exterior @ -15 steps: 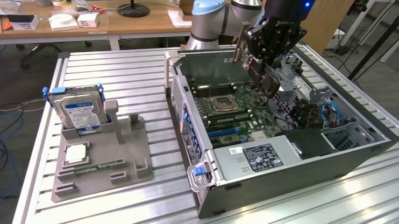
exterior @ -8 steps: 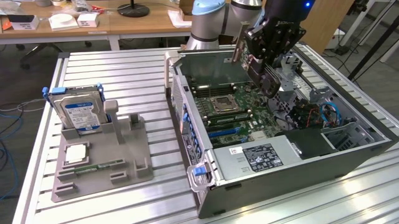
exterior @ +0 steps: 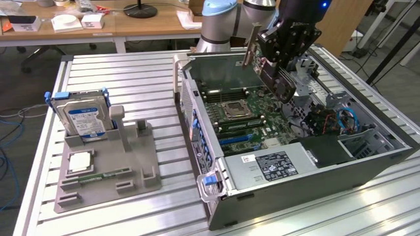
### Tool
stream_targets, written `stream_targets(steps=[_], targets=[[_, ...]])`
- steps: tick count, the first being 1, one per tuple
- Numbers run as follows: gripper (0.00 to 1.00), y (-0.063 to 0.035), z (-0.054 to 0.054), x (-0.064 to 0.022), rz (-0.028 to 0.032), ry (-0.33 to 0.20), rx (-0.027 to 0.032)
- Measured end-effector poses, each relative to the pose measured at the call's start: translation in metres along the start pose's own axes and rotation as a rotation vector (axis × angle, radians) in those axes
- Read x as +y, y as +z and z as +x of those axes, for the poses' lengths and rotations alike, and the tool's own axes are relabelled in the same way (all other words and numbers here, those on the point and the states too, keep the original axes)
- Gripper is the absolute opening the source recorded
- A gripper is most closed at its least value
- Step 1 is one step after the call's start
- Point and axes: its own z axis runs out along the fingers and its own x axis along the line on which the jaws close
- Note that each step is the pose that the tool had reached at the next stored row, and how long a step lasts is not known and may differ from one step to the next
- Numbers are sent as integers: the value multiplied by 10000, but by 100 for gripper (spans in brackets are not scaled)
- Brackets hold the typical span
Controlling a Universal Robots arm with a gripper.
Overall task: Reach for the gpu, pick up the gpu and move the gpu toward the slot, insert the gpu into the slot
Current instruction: 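Insert the gpu into the slot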
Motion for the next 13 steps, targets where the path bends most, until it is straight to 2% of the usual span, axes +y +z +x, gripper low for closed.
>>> stream_targets(steps=[6,13], targets=[[26,0,-1,0,0,-3,1],[26,1,-53,-8,0,-9,1]])
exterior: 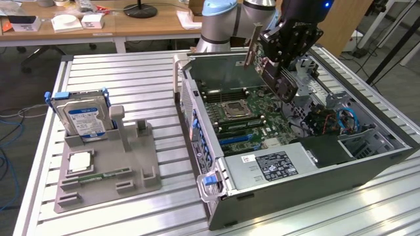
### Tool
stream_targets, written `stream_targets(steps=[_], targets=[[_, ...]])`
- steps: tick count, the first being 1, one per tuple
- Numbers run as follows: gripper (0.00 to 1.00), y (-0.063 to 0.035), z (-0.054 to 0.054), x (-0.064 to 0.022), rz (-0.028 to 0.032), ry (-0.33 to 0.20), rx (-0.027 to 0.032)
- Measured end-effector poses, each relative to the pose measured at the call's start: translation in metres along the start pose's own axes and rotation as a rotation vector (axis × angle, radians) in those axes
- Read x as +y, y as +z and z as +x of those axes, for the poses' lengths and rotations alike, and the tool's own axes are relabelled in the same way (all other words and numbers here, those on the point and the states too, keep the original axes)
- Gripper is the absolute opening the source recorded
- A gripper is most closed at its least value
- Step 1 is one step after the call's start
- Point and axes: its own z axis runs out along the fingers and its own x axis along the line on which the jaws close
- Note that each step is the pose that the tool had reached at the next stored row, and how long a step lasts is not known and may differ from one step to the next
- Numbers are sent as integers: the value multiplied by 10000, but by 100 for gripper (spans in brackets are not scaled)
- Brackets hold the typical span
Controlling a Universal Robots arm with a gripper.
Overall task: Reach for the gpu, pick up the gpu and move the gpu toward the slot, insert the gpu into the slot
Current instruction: 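Insert the gpu into the slot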
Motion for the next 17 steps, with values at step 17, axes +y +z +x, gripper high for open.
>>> stream_targets(steps=[17], targets=[[26,0,-65,-9,-2,-177,8]])
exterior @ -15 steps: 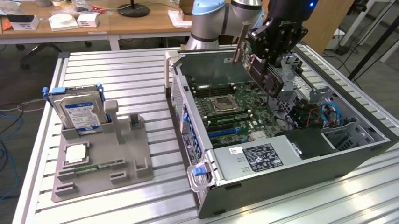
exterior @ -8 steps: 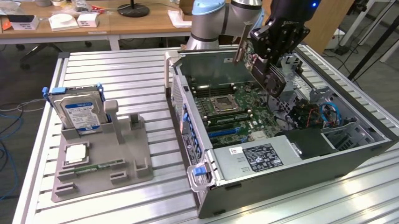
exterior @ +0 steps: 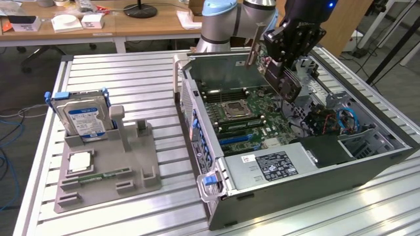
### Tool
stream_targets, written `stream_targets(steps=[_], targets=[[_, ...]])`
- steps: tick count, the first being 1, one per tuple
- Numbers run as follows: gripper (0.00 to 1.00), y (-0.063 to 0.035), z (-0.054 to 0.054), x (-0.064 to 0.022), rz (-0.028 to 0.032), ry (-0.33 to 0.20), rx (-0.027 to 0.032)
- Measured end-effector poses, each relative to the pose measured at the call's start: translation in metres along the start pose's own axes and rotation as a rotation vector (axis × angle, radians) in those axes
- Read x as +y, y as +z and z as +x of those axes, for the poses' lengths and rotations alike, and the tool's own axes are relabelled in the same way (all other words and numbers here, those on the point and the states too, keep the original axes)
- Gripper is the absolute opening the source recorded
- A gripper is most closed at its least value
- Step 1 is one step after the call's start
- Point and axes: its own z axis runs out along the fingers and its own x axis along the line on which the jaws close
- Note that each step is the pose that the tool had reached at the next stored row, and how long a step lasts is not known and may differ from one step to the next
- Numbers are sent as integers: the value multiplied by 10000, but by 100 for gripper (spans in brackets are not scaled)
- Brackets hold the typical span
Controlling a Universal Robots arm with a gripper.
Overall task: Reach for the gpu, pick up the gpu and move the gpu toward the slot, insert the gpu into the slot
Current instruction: 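Insert the gpu into the slot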
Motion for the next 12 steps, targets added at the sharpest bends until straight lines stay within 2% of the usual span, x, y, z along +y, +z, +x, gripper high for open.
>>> stream_targets(steps=[12], targets=[[26,0,0,0,-13,-840,40]])
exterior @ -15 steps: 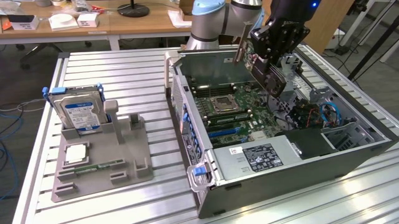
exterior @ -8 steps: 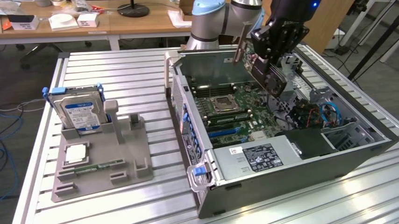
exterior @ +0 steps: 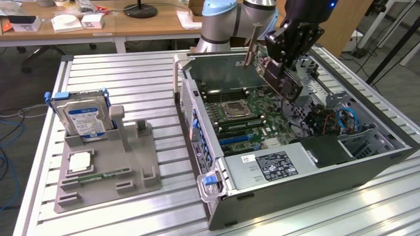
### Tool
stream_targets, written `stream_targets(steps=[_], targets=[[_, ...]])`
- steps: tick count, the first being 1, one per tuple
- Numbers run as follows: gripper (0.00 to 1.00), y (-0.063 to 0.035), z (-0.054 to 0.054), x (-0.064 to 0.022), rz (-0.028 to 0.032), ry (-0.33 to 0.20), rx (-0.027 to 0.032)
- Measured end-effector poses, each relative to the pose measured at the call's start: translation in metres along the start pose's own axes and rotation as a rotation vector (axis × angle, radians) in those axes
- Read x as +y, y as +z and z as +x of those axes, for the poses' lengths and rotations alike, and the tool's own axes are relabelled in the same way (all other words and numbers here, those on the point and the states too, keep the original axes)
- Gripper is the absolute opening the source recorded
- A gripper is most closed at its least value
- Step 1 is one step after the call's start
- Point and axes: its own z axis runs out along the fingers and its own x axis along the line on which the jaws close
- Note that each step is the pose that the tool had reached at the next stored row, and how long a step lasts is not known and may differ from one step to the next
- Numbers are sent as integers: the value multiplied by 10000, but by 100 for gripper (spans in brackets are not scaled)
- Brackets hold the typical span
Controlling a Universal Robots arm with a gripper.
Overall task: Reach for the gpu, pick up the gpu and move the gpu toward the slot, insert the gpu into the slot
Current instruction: 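Insert the gpu into the slot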
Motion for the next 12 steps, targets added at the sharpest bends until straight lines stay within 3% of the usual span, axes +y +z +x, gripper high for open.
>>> stream_targets(steps=[12], targets=[[26,0,0,0,-11,-593,28]])
